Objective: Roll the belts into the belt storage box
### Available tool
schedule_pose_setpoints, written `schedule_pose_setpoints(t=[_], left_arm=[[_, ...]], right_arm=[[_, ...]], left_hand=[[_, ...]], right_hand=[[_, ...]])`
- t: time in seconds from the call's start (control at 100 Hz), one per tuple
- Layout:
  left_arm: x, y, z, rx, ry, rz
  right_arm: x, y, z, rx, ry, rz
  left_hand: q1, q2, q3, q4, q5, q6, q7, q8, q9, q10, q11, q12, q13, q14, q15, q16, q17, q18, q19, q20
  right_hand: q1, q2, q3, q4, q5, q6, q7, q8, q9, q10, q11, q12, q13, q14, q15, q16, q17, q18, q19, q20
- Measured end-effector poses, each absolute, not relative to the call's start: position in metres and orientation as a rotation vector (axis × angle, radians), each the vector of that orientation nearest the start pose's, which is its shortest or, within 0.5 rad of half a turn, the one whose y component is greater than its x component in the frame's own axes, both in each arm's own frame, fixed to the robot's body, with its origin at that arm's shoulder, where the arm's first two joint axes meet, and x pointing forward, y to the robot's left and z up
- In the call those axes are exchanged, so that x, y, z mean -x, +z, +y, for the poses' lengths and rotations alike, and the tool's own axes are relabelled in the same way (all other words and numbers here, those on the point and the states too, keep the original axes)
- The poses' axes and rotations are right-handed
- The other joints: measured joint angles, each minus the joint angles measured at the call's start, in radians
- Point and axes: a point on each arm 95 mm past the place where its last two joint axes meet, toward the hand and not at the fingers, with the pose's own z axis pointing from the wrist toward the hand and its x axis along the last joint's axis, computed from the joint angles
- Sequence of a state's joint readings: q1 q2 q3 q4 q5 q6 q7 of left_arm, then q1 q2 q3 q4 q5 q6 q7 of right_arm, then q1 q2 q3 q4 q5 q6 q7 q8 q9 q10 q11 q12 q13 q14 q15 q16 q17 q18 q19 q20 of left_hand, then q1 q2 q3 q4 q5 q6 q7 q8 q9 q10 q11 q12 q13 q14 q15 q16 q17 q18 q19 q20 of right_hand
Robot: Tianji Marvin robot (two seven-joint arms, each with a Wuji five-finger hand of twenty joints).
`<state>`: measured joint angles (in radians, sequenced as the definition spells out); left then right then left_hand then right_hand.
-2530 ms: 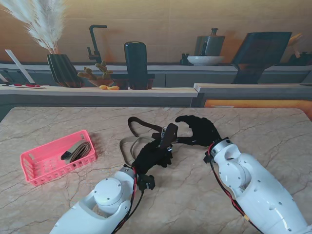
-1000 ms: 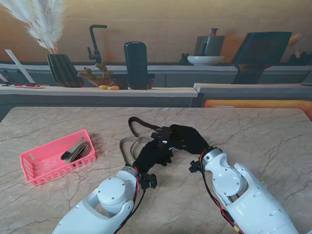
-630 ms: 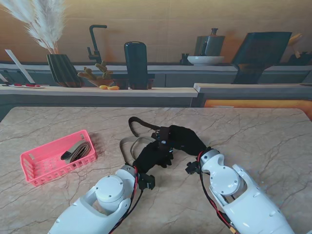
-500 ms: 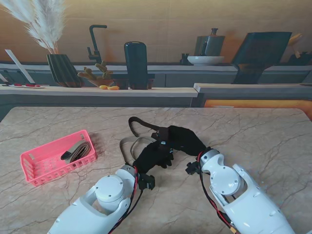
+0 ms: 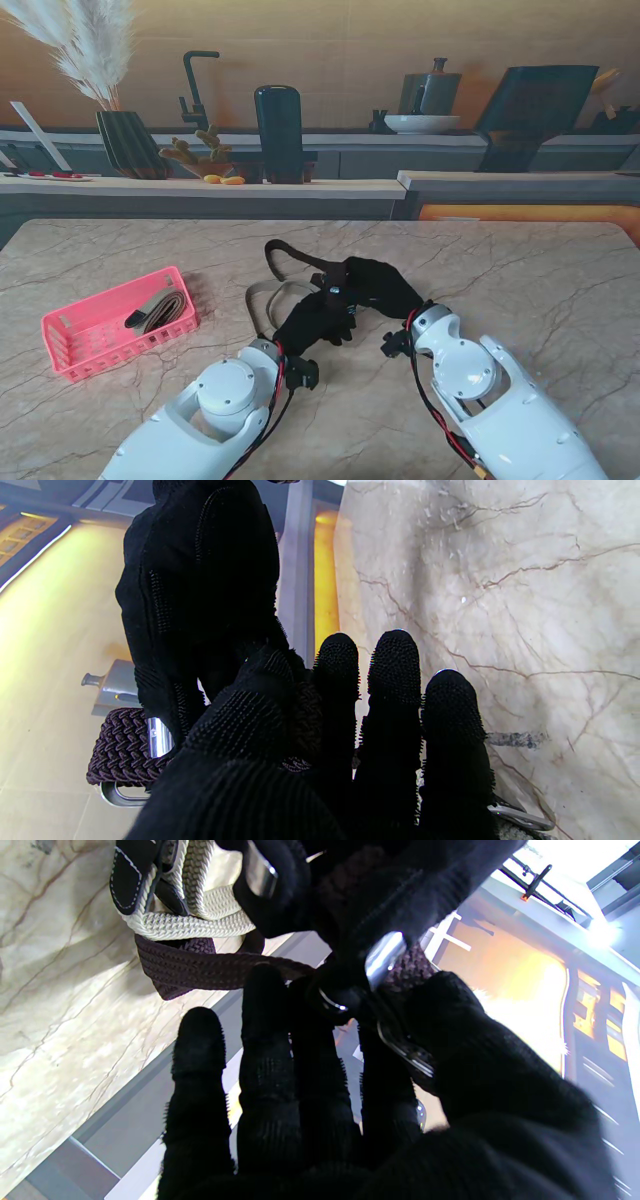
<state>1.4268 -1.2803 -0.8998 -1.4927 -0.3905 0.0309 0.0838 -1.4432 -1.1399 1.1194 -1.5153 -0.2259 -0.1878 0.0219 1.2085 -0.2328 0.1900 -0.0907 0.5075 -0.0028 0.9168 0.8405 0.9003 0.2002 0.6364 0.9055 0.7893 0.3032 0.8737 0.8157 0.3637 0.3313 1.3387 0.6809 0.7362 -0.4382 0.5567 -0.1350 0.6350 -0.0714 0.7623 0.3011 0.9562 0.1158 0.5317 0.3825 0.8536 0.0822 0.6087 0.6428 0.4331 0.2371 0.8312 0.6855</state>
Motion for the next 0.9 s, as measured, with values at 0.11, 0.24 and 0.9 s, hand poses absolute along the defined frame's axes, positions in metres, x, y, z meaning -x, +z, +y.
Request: schedule_pose_setpoints(t=[0.11, 0.24, 0.9], left_arm=[[-0.389, -0.351, -0.149, 2.660, -2.197, 0.641], [-0.389, -0.350, -0.148, 2.637, -2.186, 0.661], [-0.405, -0.336, -0.108, 2.268, -2.152, 0.673]], right_arm=[[-0.423, -0.310, 0.043, 1.888, -2.311, -1.288], [-0.424, -0.308, 0.042, 1.902, -2.354, -1.264], [-0.430, -0.258, 0.030, 1.712, -2.768, -1.299]], left_hand=[[-0.032, -0.025, 0.058, -0.004, 0.034, 0.002, -0.024, -0.081, 0.002, 0.002, -0.037, -0.024, 0.000, 0.000, -0.015, 0.000, -0.002, 0.000, -0.007, 0.000], [-0.194, -0.140, 0.275, -0.001, 0.017, 0.003, -0.079, -0.150, 0.001, 0.002, -0.101, -0.050, -0.043, 0.009, -0.055, -0.018, -0.035, 0.002, -0.038, -0.002], [-0.432, -0.132, 0.283, 0.020, -0.052, 0.077, -0.334, -0.240, -0.331, 0.003, -0.240, -0.378, -0.342, -0.022, -0.360, -0.161, -0.203, -0.007, -0.268, -0.066]], right_hand=[[0.000, -0.010, 0.016, -0.032, 0.028, 0.000, 0.001, 0.000, 0.039, 0.005, 0.001, 0.001, 0.022, 0.006, 0.014, 0.011, 0.001, 0.002, 0.005, 0.000], [0.000, -0.012, 0.018, -0.054, 0.058, -0.015, 0.020, 0.004, 0.063, -0.011, 0.030, 0.016, 0.030, 0.006, 0.014, 0.012, -0.014, 0.002, 0.005, 0.000], [0.000, -0.019, 0.011, -0.075, 0.059, -0.098, 0.048, 0.042, -0.039, -0.061, 0.068, 0.052, -0.110, -0.034, -0.023, 0.003, -0.116, 0.002, -0.018, -0.001]])
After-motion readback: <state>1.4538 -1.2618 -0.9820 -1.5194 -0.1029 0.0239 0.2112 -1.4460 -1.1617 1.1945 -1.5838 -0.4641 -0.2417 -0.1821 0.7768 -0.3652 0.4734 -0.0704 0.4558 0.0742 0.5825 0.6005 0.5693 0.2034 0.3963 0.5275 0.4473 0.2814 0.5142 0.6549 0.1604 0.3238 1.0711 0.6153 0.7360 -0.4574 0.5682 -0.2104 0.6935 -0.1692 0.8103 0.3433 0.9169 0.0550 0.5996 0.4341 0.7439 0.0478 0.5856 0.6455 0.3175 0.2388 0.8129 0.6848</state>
